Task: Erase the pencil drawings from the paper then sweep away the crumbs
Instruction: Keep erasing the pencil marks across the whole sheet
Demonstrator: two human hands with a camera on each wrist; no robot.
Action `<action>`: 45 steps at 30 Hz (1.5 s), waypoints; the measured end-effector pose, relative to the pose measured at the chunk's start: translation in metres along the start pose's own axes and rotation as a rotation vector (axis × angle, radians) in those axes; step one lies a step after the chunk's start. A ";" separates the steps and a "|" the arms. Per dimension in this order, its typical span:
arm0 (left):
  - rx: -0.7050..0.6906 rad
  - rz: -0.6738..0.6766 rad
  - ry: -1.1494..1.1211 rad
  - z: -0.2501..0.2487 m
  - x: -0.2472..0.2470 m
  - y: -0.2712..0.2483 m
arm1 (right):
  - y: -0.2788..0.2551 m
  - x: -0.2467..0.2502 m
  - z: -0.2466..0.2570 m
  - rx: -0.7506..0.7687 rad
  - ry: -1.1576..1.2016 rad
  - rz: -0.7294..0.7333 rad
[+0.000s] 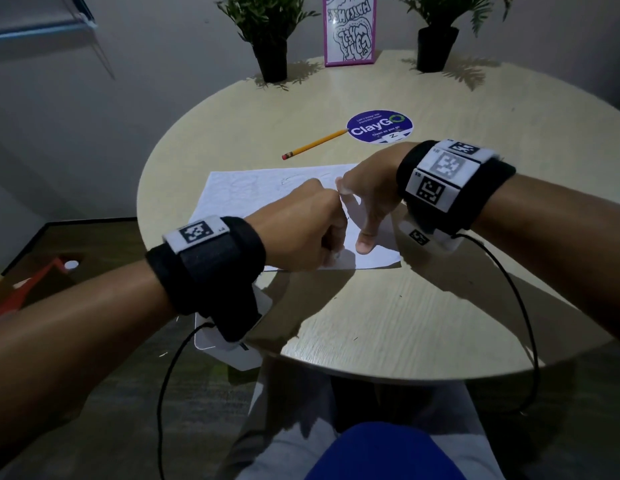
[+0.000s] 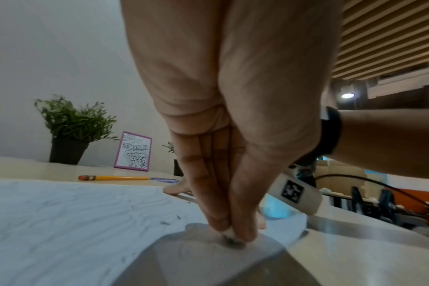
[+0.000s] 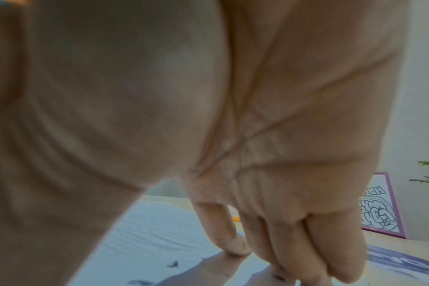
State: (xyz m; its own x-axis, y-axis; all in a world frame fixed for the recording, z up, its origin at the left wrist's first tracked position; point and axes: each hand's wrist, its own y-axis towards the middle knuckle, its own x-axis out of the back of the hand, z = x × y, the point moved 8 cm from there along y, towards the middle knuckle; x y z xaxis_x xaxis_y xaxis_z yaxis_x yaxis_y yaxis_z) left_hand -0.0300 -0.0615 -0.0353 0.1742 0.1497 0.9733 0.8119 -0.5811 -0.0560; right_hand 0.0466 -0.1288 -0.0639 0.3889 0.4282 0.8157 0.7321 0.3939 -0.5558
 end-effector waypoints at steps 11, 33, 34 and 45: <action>0.084 -0.104 0.006 0.024 0.013 0.031 | -0.006 -0.002 0.000 0.012 0.024 -0.008; 0.009 -0.026 0.029 0.012 0.002 0.006 | -0.002 -0.002 0.001 -0.006 -0.005 -0.004; 0.004 -0.003 0.019 0.012 0.002 0.004 | -0.002 -0.002 0.001 -0.002 -0.005 -0.001; 0.099 -0.090 0.007 0.040 0.018 0.026 | -0.007 0.000 0.004 -0.020 -0.036 -0.007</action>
State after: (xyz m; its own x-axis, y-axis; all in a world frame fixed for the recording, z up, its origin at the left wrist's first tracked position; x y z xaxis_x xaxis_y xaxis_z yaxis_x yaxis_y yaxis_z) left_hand 0.0170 -0.0419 -0.0287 0.0943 0.1919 0.9769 0.8753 -0.4834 0.0105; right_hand 0.0396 -0.1285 -0.0608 0.3636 0.4551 0.8128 0.7458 0.3806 -0.5467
